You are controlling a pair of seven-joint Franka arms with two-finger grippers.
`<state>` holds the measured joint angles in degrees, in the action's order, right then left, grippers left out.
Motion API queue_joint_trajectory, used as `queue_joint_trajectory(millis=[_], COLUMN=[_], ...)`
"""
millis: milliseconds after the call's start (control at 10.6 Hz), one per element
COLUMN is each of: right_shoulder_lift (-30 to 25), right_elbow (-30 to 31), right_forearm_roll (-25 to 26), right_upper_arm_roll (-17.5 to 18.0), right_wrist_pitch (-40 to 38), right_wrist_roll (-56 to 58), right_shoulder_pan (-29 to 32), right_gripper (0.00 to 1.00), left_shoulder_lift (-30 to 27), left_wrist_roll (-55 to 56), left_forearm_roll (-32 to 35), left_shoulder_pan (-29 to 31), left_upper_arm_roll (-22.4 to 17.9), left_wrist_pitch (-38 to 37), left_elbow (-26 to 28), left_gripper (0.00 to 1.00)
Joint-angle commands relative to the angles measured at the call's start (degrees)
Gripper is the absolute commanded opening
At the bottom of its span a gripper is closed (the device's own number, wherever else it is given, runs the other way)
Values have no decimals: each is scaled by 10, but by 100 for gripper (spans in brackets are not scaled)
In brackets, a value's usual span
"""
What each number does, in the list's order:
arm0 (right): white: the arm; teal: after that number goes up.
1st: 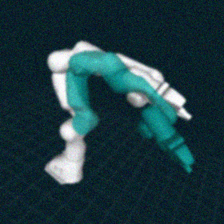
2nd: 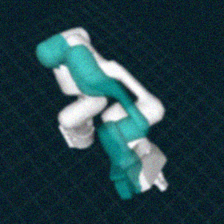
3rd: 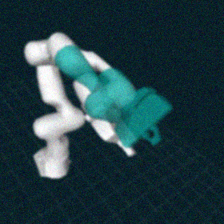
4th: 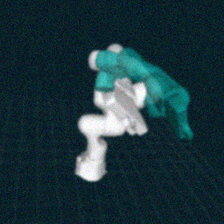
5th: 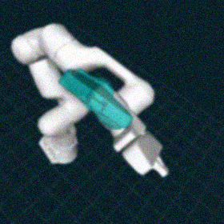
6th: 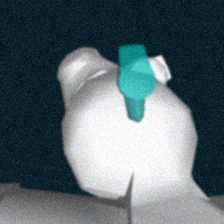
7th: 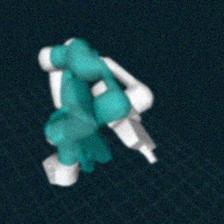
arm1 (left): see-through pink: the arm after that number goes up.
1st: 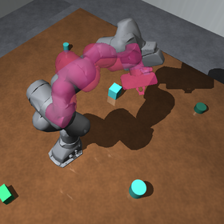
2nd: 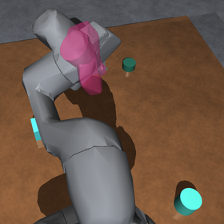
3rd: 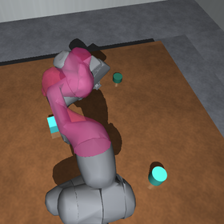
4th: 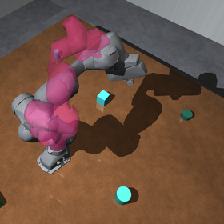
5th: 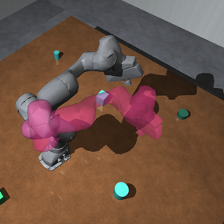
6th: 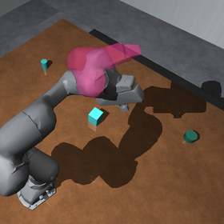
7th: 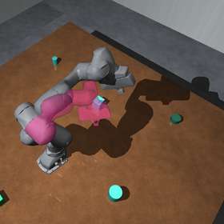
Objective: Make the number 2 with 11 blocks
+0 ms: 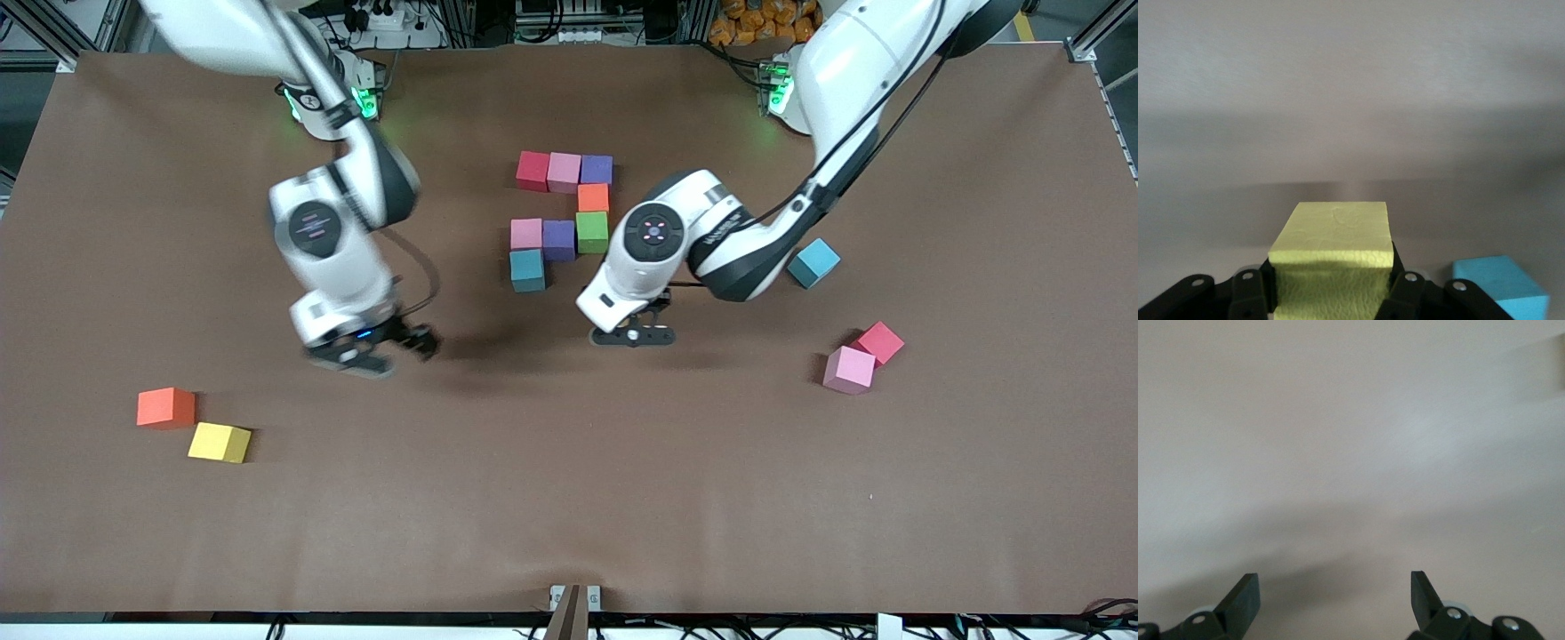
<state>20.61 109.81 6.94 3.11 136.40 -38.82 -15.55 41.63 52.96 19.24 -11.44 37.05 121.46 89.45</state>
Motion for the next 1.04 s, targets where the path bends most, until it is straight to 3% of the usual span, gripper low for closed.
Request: queue_joint_trajectory(millis=[0,379,568,946], right_shoulder_lift=[34,115,159,204], right_elbow=[-42,-127,-175,-224], right_forearm_roll=[10,8,11,7], right_upper_arm_roll=[12,12,0,-16], right_wrist_pitch=[-11,-10,-10,-9], right_wrist_roll=[84,242,298,356], right_shoulder_pan=[82,190,199,234], right_gripper=[100,100,100,100], left_shoulder_lift=[46,70,85,98], left_wrist_roll=[40,81,83,85], left_forearm_roll=[-7,-9,-9,-37], left_shoulder_pan=[-40,-95,-121,-190], left_upper_arm_roll=[-14,-49,-55,-115], left_wrist_pitch=[-1,35,36,36], left_elbow=[-64,-94,-116,-148], left_gripper=[57,56,54,52])
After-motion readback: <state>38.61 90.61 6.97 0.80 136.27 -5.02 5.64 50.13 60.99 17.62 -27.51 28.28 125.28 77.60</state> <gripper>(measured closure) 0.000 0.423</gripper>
